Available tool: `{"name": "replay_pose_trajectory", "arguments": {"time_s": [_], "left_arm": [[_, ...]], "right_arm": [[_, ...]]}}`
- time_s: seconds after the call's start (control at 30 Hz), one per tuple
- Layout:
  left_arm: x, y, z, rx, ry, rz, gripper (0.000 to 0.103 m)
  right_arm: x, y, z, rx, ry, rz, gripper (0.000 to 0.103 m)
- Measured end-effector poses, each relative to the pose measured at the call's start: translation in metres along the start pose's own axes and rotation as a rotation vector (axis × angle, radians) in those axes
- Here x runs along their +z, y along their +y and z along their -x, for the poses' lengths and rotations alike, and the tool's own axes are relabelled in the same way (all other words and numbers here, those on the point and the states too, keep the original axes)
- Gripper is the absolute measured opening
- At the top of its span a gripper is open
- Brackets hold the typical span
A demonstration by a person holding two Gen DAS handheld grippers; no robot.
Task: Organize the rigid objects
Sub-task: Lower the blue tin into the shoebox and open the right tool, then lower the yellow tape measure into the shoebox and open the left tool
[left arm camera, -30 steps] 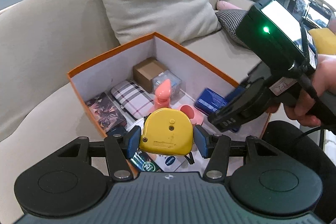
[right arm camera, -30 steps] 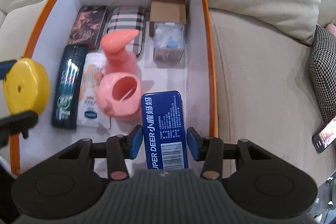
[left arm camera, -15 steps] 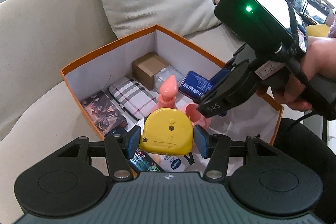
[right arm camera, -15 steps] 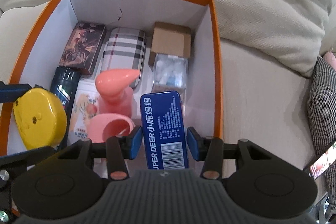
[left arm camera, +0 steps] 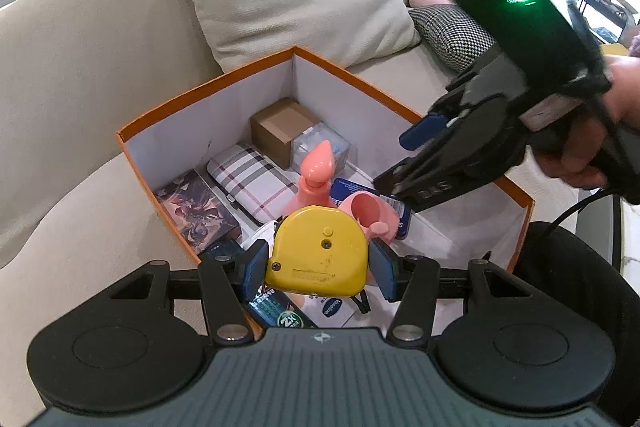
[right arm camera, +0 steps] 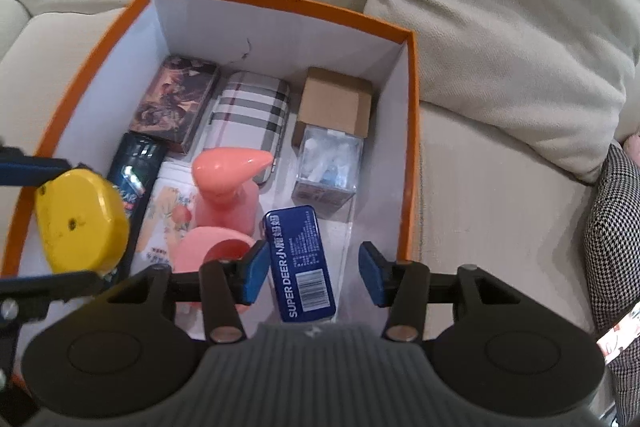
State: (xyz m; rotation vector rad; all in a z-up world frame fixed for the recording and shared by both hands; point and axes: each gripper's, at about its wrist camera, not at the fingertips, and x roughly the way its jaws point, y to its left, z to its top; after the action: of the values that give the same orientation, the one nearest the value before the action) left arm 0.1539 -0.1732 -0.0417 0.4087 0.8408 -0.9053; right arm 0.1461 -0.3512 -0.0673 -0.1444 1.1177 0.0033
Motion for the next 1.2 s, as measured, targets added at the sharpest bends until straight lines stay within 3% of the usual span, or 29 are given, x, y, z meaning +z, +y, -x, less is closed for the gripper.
{"name": "replay_pose_trajectory", "arguments": {"time_s": [0.07, 0.17, 0.2, 0.4, 0.63, 0.93, 1.2], "left_arm": [[-0.001, -0.002, 0.0, -0.006, 0.002, -0.001, 0.063], [-0.001, -0.007, -0.001, -0.002, 0.008, -0.007, 0.063], [-0.002, -0.009, -0.002, -0.002, 0.01, -0.008, 0.063], [-0.002, -0.016, -0.008, -0.003, 0.032, -0.026, 0.063], [-0.002, -0.016, -0.012, -0.007, 0.04, -0.024, 0.062], [-0.001, -0.015, -0.019, -0.024, 0.056, -0.024, 0.063], [-0.003, -0.017, -0.021, -0.065, 0.082, 0.023, 0.063]], "right_arm": [[-0.005, -0.002, 0.007, 0.038, 0.003, 0.008, 0.04], [-0.014, -0.002, 0.012, 0.094, 0.02, 0.036, 0.017], [-0.017, 0.0, 0.011, 0.107, 0.029, 0.055, 0.014], [-0.029, 0.011, -0.011, 0.177, 0.142, 0.177, 0.008], [-0.026, 0.029, -0.042, 0.147, 0.236, 0.34, 0.006], [-0.021, 0.033, -0.066, 0.156, 0.25, 0.37, 0.006], [-0.018, 0.032, -0.064, 0.135, 0.203, 0.359, 0.004]]}}
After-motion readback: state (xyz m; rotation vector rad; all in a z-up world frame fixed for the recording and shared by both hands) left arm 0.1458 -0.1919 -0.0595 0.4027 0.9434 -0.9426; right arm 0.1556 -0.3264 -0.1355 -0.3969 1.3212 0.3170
